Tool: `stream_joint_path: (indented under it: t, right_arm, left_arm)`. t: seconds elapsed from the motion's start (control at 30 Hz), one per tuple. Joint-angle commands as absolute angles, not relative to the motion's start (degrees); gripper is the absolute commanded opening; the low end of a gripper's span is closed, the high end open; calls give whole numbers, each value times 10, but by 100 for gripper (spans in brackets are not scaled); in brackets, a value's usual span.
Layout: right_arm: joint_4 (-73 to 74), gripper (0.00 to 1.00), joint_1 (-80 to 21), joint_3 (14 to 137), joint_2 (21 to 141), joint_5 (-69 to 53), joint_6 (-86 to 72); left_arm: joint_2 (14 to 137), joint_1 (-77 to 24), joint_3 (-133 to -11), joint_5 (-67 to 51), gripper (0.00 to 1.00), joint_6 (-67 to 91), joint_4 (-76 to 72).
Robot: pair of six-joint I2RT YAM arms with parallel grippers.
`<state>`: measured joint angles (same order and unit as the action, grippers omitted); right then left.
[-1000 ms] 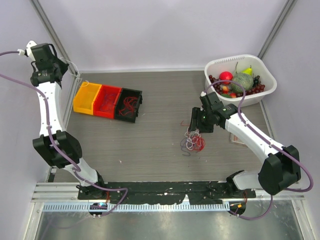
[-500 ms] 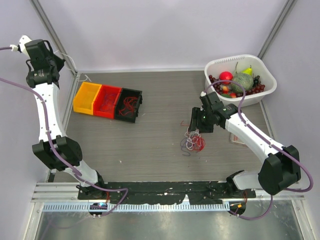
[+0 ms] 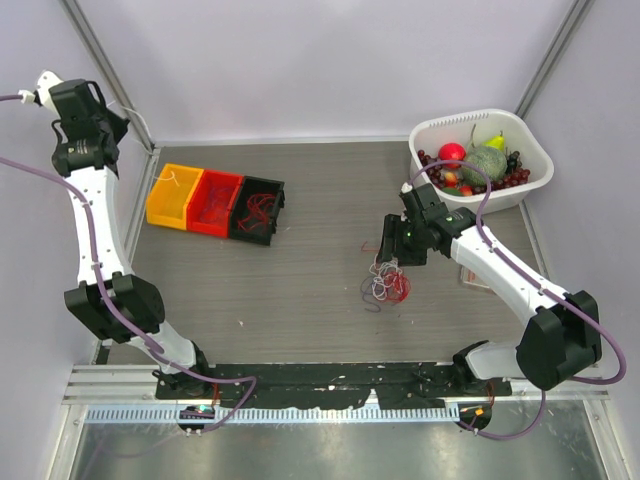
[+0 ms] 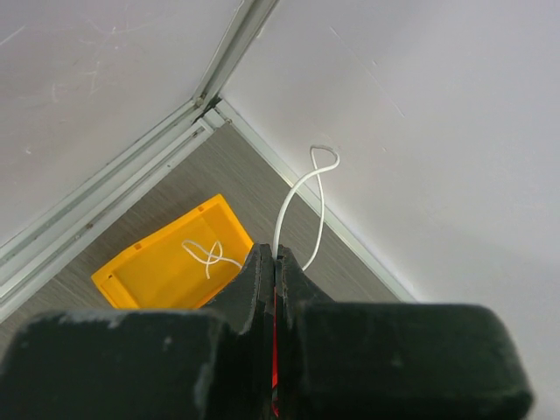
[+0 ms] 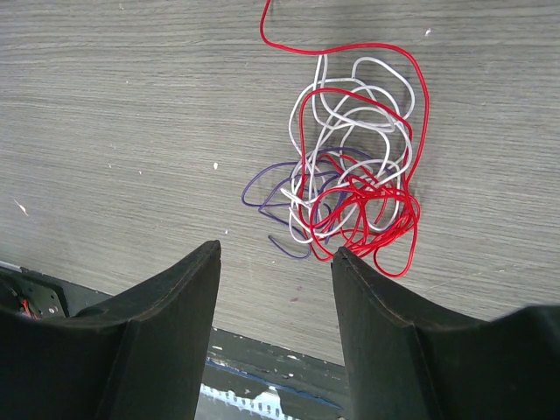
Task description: Untangle the cables
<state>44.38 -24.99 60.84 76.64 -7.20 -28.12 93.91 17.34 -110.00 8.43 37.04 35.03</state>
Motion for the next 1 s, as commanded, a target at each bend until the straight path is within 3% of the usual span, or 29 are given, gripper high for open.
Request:
stream_joint_path:
  t: [0.0, 0.4, 0.87, 0.97]
  right_arm:
    - [431, 59, -247, 609, 762, -76, -272]
    - [431, 59, -247, 608, 766, -76, -276]
    - [446, 59, -243, 617, 744, -63, -280]
    - [448, 59, -237, 618, 734, -51, -275]
  left_arm:
    - [918, 178, -1081, 99, 0, 369, 338]
    - [957, 178, -959, 107, 0, 374, 315]
    - [1207, 177, -1133, 78, 0, 368, 458]
    - [1229, 172, -1157, 73, 10, 373, 482]
